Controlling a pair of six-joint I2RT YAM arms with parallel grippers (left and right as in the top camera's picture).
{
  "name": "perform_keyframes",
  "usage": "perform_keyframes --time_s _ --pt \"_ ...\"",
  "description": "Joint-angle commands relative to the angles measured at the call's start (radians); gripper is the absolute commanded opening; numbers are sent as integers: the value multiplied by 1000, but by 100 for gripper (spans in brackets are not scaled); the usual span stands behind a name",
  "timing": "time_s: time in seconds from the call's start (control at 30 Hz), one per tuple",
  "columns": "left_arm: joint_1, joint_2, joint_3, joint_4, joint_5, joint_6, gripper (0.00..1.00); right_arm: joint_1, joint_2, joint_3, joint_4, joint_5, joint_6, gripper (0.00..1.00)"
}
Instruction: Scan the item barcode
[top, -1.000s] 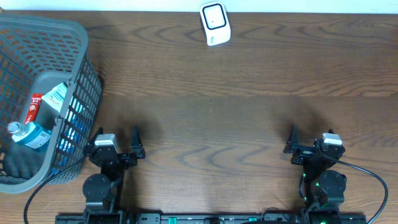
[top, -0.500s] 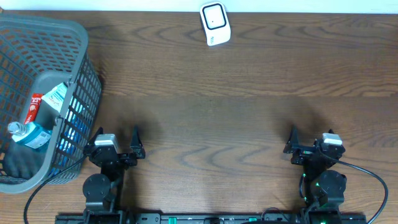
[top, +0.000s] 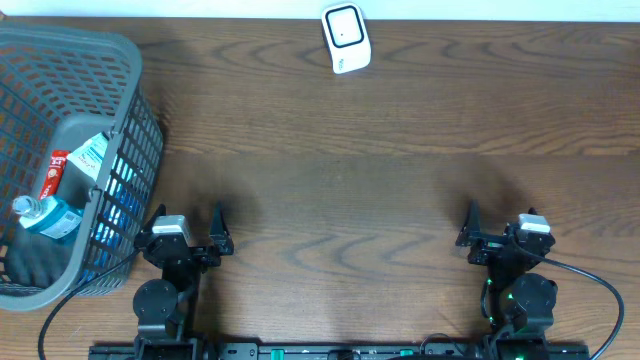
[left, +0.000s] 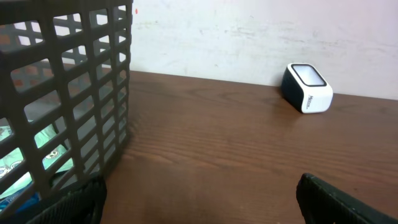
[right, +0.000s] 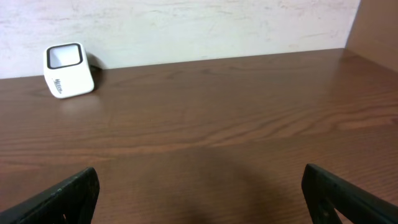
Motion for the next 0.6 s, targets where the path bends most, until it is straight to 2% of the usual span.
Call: perform_keyframes --time_s 0.0,0.57 --pt "-3 -6 -23 -23 13 17 98 9 -2 -2 -3 5 -12 99" --pt "-3 -6 -23 -23 0 18 98 9 -2 -2 -3 5 -12 99"
